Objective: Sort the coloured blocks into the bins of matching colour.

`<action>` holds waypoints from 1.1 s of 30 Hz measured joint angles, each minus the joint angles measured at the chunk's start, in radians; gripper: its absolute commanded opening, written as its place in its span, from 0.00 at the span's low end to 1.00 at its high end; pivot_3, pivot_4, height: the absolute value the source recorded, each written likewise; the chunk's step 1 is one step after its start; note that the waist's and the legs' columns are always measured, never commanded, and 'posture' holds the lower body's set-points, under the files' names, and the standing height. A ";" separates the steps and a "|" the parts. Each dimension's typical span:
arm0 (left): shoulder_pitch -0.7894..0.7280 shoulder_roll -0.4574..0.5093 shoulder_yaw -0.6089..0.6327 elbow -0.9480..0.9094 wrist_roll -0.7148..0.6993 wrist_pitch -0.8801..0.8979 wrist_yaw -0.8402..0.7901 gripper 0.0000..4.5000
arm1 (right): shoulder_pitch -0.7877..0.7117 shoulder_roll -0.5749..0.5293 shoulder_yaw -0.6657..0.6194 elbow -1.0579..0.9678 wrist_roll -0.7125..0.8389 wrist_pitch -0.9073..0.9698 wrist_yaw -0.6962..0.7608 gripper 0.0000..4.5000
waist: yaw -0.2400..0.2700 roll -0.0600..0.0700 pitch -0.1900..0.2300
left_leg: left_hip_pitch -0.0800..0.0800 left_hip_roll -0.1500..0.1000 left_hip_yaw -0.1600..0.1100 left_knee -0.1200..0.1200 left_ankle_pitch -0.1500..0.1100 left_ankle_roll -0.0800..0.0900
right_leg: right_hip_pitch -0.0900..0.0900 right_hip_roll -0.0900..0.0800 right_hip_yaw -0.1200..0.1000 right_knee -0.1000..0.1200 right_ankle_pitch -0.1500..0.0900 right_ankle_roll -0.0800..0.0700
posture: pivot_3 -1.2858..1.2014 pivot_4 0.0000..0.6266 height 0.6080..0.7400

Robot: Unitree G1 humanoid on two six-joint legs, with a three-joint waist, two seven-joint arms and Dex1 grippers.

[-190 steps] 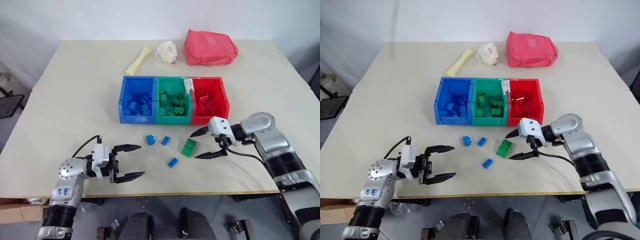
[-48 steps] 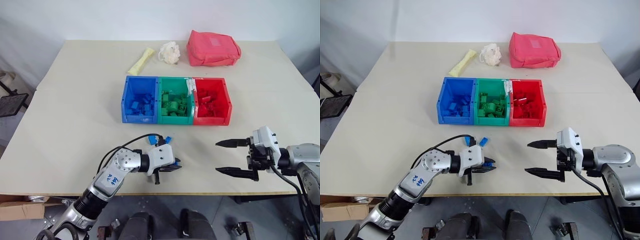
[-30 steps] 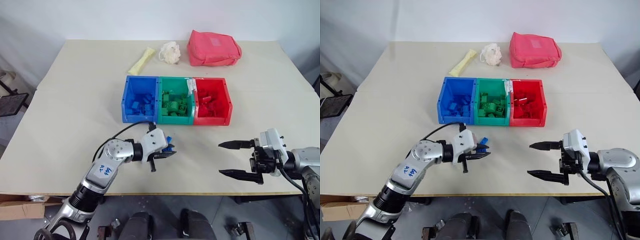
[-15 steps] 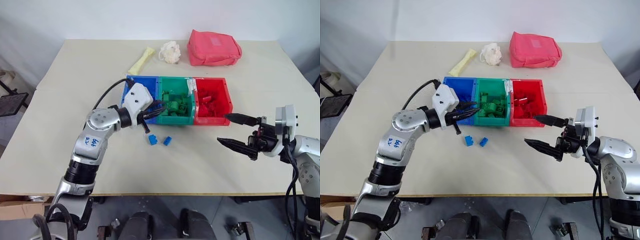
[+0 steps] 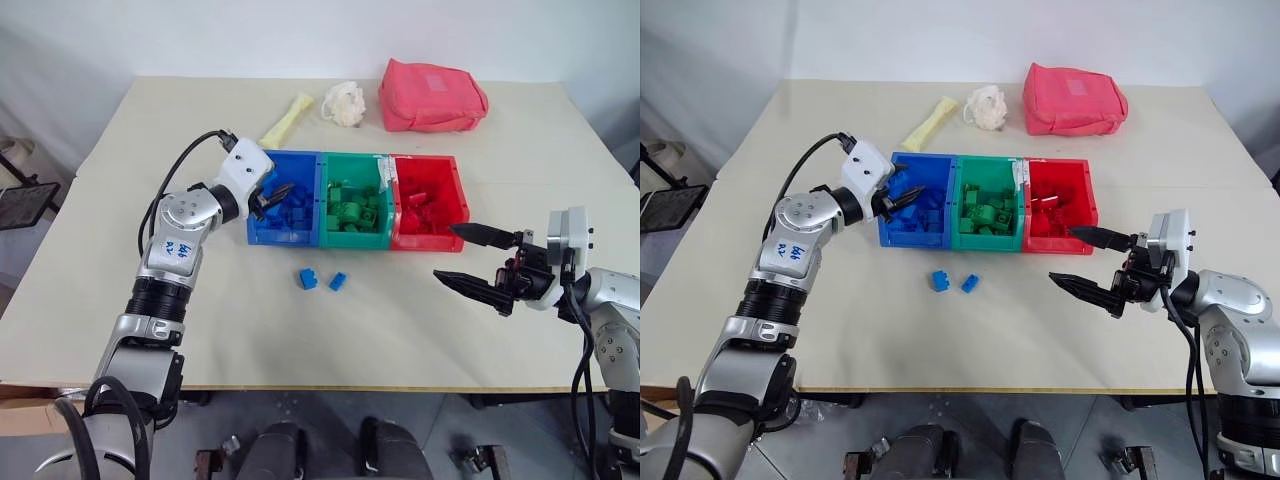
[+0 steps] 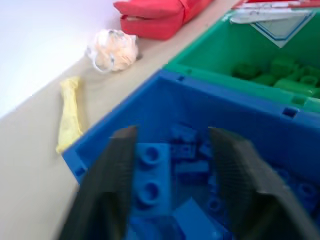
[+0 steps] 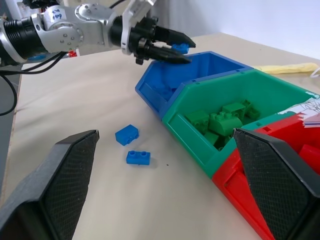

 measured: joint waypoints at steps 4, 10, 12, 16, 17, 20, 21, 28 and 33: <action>0.000 -0.004 0.001 0.000 -0.014 -0.004 -0.022 0.99 | 0.001 -0.006 -0.002 0.000 -0.004 0.000 0.001 1.00 | 0.002 0.000 0.000 | 0.000 0.000 0.000 0.000 0.000 0.000 | 0.000 0.000 0.000 0.000 0.000 0.000 | 0.52 0.24 1.00; 0.009 0.004 0.010 -0.013 -0.040 -0.002 -0.076 0.99 | -0.002 -0.008 -0.002 0.001 -0.007 0.000 0.010 1.00 | 0.001 0.000 0.000 | 0.000 0.000 0.000 0.000 0.000 0.000 | 0.000 0.000 0.000 0.000 0.000 0.000 | 0.52 0.24 1.00; 0.026 0.005 0.010 -0.031 -0.041 -0.001 -0.086 0.99 | -0.003 -0.008 -0.002 0.002 -0.008 0.000 0.012 1.00 | 0.002 0.000 0.000 | 0.000 0.000 0.000 0.000 0.000 0.000 | 0.000 0.000 0.000 0.000 0.000 0.000 | 0.52 0.24 1.00; 0.034 0.004 0.010 -0.042 -0.042 0.009 -0.088 0.99 | -0.017 -0.008 -0.002 0.014 -0.018 0.000 0.016 1.00 | 0.002 0.000 0.000 | 0.000 0.000 0.000 0.000 0.000 0.000 | 0.000 0.000 0.000 0.000 0.000 0.000 | 0.52 0.24 1.00; 0.035 0.004 0.010 -0.048 -0.044 0.011 -0.088 0.99 | -0.019 -0.008 -0.001 0.016 -0.019 0.000 0.017 1.00 | 0.002 0.000 0.000 | 0.000 0.000 0.000 0.000 0.000 0.000 | 0.000 0.000 0.000 0.000 0.000 0.000 | 0.52 0.24 1.00; 0.043 0.004 0.016 -0.078 -0.063 0.033 -0.092 0.99 | -0.019 -0.008 -0.001 0.018 -0.020 0.001 0.021 1.00 | 0.002 0.000 0.000 | 0.000 0.000 0.000 0.000 0.000 0.000 | 0.000 0.000 0.000 0.000 0.000 0.000 | 0.52 0.24 1.00; 0.045 0.005 0.020 -0.082 -0.070 0.042 -0.094 0.99 | -0.019 -0.008 -0.001 0.018 -0.020 0.001 0.022 1.00 | 0.001 0.000 0.000 | 0.000 0.000 0.000 0.000 0.000 0.000 | 0.000 0.000 0.000 0.000 0.000 0.000 | 0.52 0.24 1.00; 0.159 0.099 0.036 -0.221 -0.165 0.141 -0.239 0.99 | -0.014 -0.014 0.002 0.018 -0.028 0.004 0.037 1.00 | -0.010 0.000 0.000 | 0.001 0.000 0.000 0.000 0.000 0.000 | -0.001 0.000 0.001 0.002 0.000 0.000 | 0.52 0.24 1.00; 0.355 0.274 0.064 -0.354 -0.294 0.226 -0.478 0.99 | 0.039 -0.065 0.013 0.021 -0.049 0.003 0.098 1.00 | -0.022 0.000 0.000 | 0.001 0.001 0.000 0.000 0.000 0.000 | 0.000 0.000 0.001 0.001 0.000 0.000 | 0.52 0.24 1.00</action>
